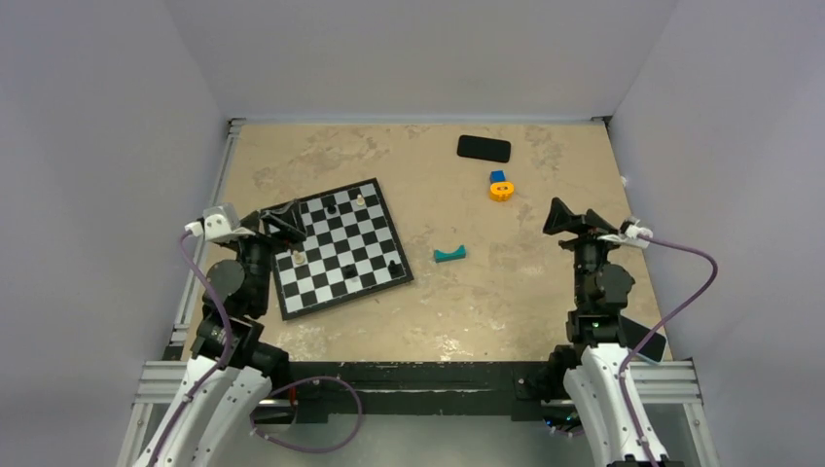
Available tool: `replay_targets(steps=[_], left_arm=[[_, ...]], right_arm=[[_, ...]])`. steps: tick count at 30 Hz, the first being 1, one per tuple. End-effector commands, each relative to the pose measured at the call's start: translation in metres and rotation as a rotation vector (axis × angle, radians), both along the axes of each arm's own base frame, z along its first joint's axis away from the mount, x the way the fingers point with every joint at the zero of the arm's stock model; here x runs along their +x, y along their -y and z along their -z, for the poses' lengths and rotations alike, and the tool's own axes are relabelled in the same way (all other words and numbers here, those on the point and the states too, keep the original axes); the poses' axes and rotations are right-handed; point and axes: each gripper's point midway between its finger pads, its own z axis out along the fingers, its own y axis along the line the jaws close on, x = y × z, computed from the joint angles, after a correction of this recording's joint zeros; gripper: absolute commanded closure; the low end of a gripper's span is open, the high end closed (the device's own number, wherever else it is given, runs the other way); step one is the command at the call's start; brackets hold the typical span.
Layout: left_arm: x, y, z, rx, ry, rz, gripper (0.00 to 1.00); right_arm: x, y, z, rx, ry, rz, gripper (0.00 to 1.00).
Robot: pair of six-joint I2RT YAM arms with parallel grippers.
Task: Take the phone out of the phone case
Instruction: Adjust the phone at the center of the board.
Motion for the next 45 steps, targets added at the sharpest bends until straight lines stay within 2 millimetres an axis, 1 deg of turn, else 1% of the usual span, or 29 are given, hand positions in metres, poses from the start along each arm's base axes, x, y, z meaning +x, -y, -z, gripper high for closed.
replay_targets(steps=[1, 3, 4, 5, 7, 9, 10, 12, 13, 15, 17, 20, 22, 23, 24, 26, 27, 28, 32, 33, 34, 35, 38, 40, 42, 45], left_arm=[[-0.001, -0.023, 0.001, -0.050, -0.125, -0.141, 0.00], [-0.005, -0.034, -0.004, -0.102, -0.161, -0.212, 0.00], [-0.008, -0.036, -0.004, -0.124, -0.186, -0.226, 0.00], [-0.011, -0.037, -0.003, -0.151, -0.208, -0.233, 0.00], [-0.017, -0.036, -0.001, -0.201, -0.248, -0.230, 0.00], [-0.021, -0.027, -0.001, -0.183, -0.269, -0.165, 0.00], [-0.025, -0.023, 0.002, -0.171, -0.282, -0.135, 0.00], [-0.032, -0.028, 0.009, -0.229, -0.288, -0.167, 0.00], [-0.033, -0.029, 0.008, -0.238, -0.275, -0.165, 0.00], [-0.033, -0.021, 0.001, -0.208, -0.227, -0.105, 0.00], [-0.032, -0.012, -0.005, -0.183, -0.209, -0.043, 0.00], [-0.031, -0.001, -0.008, -0.136, -0.245, 0.014, 0.00], [-0.027, 0.008, -0.011, -0.096, -0.293, 0.054, 0.00], [-0.026, 0.012, -0.010, -0.070, -0.326, 0.078, 0.00], [-0.025, 0.017, -0.016, -0.050, -0.350, 0.102, 0.00], [-0.021, 0.027, -0.013, 0.011, -0.420, 0.155, 0.00], [-0.019, 0.031, -0.011, 0.039, -0.452, 0.179, 0.00], [-0.018, 0.038, -0.007, 0.068, -0.484, 0.216, 0.01], [-0.017, 0.062, 0.011, 0.144, -0.589, 0.362, 0.02], [-0.018, 0.068, 0.016, 0.146, -0.603, 0.403, 0.02], [-0.019, 0.077, 0.020, 0.144, -0.613, 0.453, 0.02], [-0.021, 0.083, 0.024, 0.139, -0.616, 0.491, 0.02], [-0.028, 0.101, 0.031, 0.111, -0.590, 0.602, 0.01], [-0.033, 0.108, 0.033, 0.084, -0.572, 0.645, 0.00], [-0.037, 0.113, 0.032, 0.067, -0.565, 0.677, 0.00], [-0.041, 0.118, 0.025, 0.060, -0.562, 0.713, 0.01]], right_arm=[[0.004, 0.016, -0.022, 0.075, -0.022, 0.089, 0.02], [0.010, 0.018, -0.028, 0.103, -0.057, 0.101, 0.02], [0.014, 0.019, -0.027, 0.112, -0.088, 0.105, 0.02], [0.019, 0.018, -0.017, 0.125, -0.148, 0.105, 0.02], [0.027, 0.007, -0.015, 0.133, -0.212, 0.050, 0.02], [0.034, 0.001, -0.010, 0.130, -0.269, 0.019, 0.02], [0.036, 0.001, -0.005, 0.140, -0.303, 0.021, 0.02], [0.040, 0.006, 0.003, 0.164, -0.366, 0.054, 0.02], [0.040, 0.010, 0.008, 0.178, -0.399, 0.085, 0.02], [0.040, 0.019, 0.019, 0.188, -0.467, 0.144, 0.02], [0.043, 0.020, 0.023, 0.167, -0.501, 0.147, 0.02], [0.056, 0.006, 0.028, 0.092, -0.523, 0.046, 0.02], [0.068, -0.007, 0.033, 0.036, -0.562, -0.045, 0.02], [0.076, -0.013, 0.037, 0.010, -0.592, -0.085, 0.02], [0.086, -0.015, 0.032, -0.010, -0.604, -0.105, 0.02], [0.105, -0.018, 0.038, -0.016, -0.654, -0.132, 0.02], [0.115, -0.020, 0.039, -0.017, -0.660, -0.143, 0.02], [0.127, -0.022, 0.046, -0.009, -0.678, -0.153, 0.03], [0.173, -0.032, 0.042, 0.040, -0.638, -0.205, 0.04], [0.185, -0.035, 0.046, 0.052, -0.640, -0.219, 0.06], [0.196, -0.037, 0.049, 0.067, -0.645, -0.229, 0.06], [0.211, -0.040, 0.046, 0.076, -0.623, -0.251, 0.08], [0.245, -0.043, 0.055, 0.122, -0.606, -0.283, 0.10], [0.268, -0.044, 0.060, 0.153, -0.585, -0.302, 0.11], [0.289, -0.044, 0.071, 0.186, -0.598, -0.305, 0.12], [0.315, -0.044, 0.084, 0.237, -0.605, -0.310, 0.13]])
